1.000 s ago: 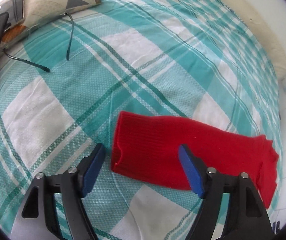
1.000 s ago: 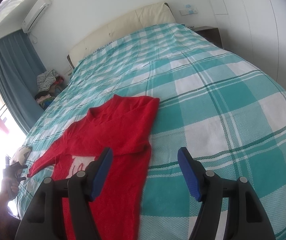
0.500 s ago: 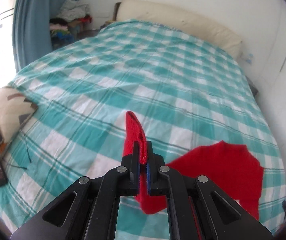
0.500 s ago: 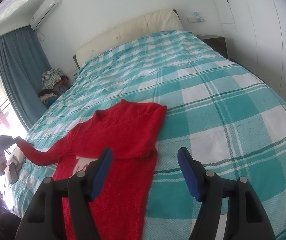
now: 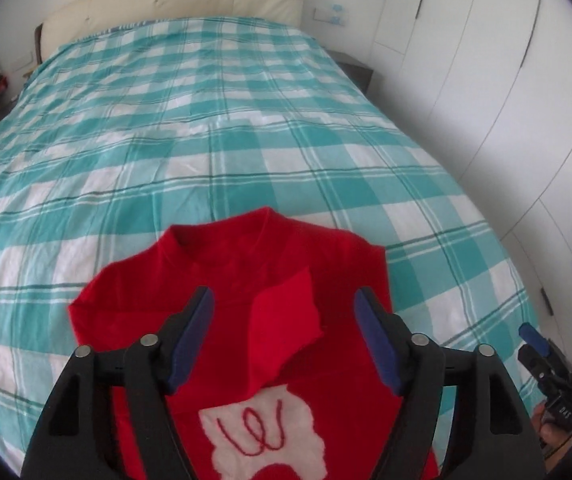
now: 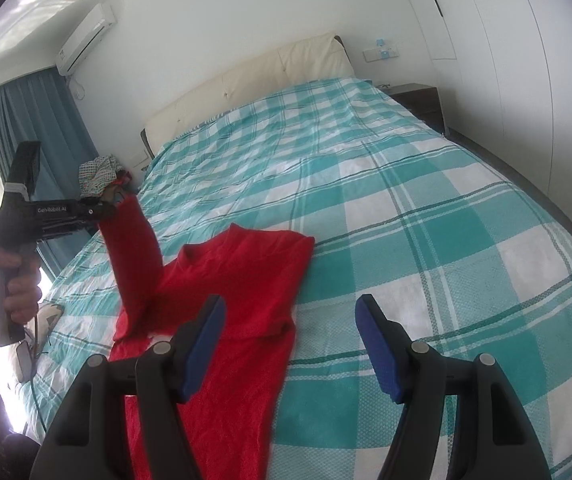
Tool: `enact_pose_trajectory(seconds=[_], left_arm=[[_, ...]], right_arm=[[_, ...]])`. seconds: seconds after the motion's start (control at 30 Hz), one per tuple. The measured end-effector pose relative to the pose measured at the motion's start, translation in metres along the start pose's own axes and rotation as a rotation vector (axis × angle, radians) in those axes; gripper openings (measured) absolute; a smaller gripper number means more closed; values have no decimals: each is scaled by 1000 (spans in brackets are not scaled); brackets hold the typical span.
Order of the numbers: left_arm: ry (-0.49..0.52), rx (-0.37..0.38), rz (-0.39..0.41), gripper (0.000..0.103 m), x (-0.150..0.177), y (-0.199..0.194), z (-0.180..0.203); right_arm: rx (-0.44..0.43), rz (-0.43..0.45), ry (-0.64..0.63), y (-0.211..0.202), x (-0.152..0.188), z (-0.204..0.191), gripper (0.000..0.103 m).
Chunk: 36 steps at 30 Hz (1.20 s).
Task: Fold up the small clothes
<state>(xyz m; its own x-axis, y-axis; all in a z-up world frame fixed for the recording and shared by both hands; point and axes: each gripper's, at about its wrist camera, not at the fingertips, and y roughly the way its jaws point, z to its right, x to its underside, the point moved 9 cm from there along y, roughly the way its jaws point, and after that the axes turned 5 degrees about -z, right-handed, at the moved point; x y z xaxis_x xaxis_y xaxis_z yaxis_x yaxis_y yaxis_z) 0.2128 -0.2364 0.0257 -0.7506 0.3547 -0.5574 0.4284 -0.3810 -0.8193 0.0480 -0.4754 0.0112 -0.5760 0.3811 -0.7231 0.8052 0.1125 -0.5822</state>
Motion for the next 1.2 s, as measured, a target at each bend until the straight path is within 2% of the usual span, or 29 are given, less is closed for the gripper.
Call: enact_pose_trajectory(seconds=[0.07,0.13,0.2,0.43,0.5,0.6,0.77,0.83,0.9,0.93,1.03,1.2], left_arm=[[25,-27,-10,79,13,-2,-5],[12,-83,-18,84,25,-9,-28],[-21,-151,-26,90,41,-19,-57],[-151,-430,-66,95,130,-60,-175],[-218,-462,-61,96,157,-67,-199],[-320,-453,-50,97,189,-65,-224],[-415,-426,-24,97,213,-37,-250],[-449,-449,-61,97,221,-24,-259],[-485,-397,-76,96,221,-17,-259],[-491,-369,-62,96,218,-17,-256],[-475,-360,-46,97,212,-22,-248],[-457,-317,-73,97,212,-14,-235]], right_arm=[[-8,11,24,-5,-3,6,67],[-18,18,46,-9,-6,10,67],[-24,18,61,-10,-6,13,67],[-16,9,57,-11,-4,10,67],[-3,4,39,-8,-2,8,67],[33,-6,9,-2,4,6,67],[78,-26,8,11,12,10,67],[96,-26,1,14,14,11,67],[111,-33,-12,17,16,11,67],[113,-38,-16,19,17,11,67],[107,-57,-10,24,20,11,67],[84,-94,11,35,24,11,67]])
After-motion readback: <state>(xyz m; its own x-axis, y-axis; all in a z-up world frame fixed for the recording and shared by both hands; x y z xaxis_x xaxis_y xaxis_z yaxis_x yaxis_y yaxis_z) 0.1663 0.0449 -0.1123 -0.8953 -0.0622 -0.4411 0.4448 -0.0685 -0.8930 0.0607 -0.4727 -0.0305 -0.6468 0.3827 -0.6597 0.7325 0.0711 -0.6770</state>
